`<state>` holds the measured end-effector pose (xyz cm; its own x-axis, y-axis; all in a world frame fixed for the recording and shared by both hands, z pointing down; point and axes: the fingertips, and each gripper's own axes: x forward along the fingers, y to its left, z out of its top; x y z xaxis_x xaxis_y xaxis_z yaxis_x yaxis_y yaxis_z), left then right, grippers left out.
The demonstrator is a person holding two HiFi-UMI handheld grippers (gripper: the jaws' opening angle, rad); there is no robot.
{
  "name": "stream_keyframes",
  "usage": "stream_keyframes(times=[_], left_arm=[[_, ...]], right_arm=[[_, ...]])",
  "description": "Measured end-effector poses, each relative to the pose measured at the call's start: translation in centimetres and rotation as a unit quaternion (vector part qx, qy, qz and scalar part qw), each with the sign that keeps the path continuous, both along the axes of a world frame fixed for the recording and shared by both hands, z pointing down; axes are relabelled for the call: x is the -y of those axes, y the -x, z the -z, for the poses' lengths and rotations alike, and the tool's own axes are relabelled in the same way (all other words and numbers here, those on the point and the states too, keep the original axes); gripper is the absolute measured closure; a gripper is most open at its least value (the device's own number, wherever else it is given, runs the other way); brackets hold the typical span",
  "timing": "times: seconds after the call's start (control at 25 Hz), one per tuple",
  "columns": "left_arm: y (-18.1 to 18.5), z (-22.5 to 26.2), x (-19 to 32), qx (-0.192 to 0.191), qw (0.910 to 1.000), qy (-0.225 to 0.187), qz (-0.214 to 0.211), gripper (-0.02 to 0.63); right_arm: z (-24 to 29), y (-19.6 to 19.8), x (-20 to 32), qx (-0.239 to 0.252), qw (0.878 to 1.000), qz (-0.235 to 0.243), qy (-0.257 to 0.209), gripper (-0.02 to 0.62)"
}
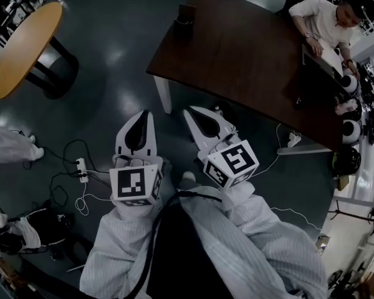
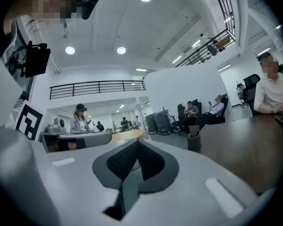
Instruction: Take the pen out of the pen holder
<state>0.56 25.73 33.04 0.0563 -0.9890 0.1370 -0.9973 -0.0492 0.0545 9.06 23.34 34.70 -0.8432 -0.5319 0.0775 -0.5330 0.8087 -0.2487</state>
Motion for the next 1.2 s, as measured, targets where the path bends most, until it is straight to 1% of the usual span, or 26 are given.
stream_keyframes(times=[0.2, 0.4, 0.52, 0.64, 0.72, 0.8, 1.0, 1.2], left_arm=[[6.0, -1.6, 4.3, -0.007, 0.9999, 0.005, -0.007, 0.601], [13.8, -1.6, 12.0, -0.005, 0.9991, 0.007, -0.042, 0.601], [18.1, -1.1, 16.4, 0.002, 0.997, 0.007, -0.077, 0.601], [20.6, -1.5, 19.9, 0.002, 0.994, 0.014, -0.109, 0.601], [21.3, -2.1, 22.2, -0.004, 0.9921, 0.023, -0.123, 0.601], [21.1, -2.7, 24.2, -0.006, 0.9894, 0.03, -0.142, 0.601], [18.5, -4.3, 30.0, -0.014, 0.981, 0.044, -0.189, 0.601], [15.3, -5.3, 36.1, -0.006, 0.975, 0.049, -0.217, 0.601]], right_arm=[[-1.5, 6.1, 4.3, -0.01, 1.0, -0.003, 0.008, 0.594], [-1.9, 14.4, 11.2, -0.01, 1.0, -0.027, 0.011, 0.594], [-1.6, 18.9, 15.1, -0.006, 0.998, -0.056, 0.013, 0.594], [-2.0, 21.1, 18.1, -0.005, 0.995, -0.096, 0.023, 0.594], [-2.6, 21.6, 19.9, -0.012, 0.993, -0.114, 0.031, 0.594], [-3.3, 21.3, 21.5, -0.018, 0.99, -0.132, 0.041, 0.594], [-5.0, 18.7, 26.6, -0.027, 0.982, -0.18, 0.058, 0.594], [-6.7, 15.0, 32.9, -0.024, 0.974, -0.216, 0.068, 0.594]])
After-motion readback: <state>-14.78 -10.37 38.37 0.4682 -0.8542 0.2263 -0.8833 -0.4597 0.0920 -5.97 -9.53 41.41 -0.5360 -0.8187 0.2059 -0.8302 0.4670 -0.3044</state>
